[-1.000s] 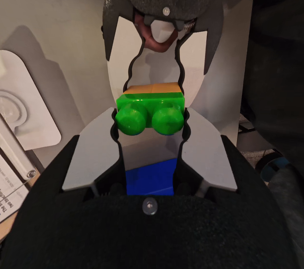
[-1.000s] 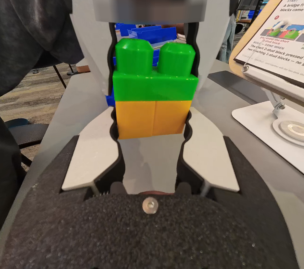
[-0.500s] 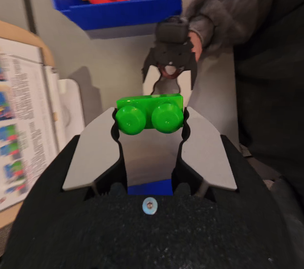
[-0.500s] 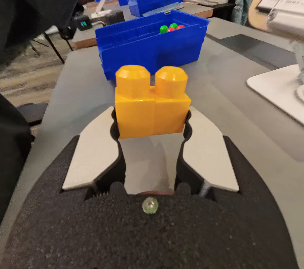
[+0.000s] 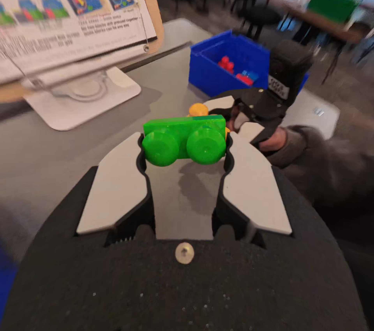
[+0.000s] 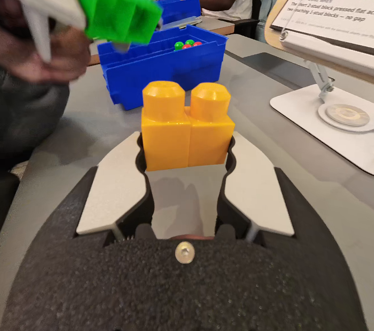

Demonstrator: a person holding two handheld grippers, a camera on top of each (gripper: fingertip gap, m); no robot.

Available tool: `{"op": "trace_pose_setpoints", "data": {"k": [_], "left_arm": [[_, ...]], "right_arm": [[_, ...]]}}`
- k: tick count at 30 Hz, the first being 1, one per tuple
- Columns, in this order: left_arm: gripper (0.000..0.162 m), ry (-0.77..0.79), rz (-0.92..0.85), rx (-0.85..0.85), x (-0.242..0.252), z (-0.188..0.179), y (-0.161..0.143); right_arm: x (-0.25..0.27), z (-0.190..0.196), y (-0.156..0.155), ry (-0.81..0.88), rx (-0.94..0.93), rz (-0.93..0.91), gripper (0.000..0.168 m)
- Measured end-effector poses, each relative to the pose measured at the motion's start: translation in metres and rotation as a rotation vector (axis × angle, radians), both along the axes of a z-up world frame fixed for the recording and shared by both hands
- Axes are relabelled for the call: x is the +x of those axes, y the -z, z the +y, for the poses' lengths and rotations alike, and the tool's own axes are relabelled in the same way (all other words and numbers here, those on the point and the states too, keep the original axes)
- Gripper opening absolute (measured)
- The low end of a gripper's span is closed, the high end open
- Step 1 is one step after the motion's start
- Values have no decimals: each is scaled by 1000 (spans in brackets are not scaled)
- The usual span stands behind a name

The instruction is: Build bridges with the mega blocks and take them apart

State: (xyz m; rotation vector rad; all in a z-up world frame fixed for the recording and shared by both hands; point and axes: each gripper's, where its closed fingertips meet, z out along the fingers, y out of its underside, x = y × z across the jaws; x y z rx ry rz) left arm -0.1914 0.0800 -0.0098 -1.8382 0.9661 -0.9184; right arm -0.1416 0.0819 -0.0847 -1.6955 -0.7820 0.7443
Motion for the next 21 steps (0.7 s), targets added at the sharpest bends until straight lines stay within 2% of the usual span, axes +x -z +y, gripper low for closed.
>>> {"op": "trace_pose_setpoints", "data": {"k": [3, 6, 8, 10, 12, 15, 17, 21], "left_arm": [[75, -70, -140, -36, -8, -14, 35], [75, -35, -183, -31, -5, -32, 57], [75, -17, -182, -10, -4, -37, 68], [75, 30, -162, -32, 0, -44, 79], [76, 50, -148, -45, 1, -46, 88], [76, 91, -155, -98, 1, -51, 95], [75, 92, -182, -118, 0, -51, 91], [76, 106, -197, -101, 1, -52, 85]], "right_arm": [[8, 0, -6, 53, -23, 16, 79], [29, -18, -36, 168, -131, 74, 79], [70, -35, -62, 340, -131, 19, 79], [135, -50, -74, 548, -178, -125, 79], [206, -69, -57, 713, -360, -297, 79], [295, -98, -4, 914, -717, -478, 79], [315, -101, 23, 923, -821, -506, 79], [322, -107, 69, 916, -1042, -585, 79]]}}
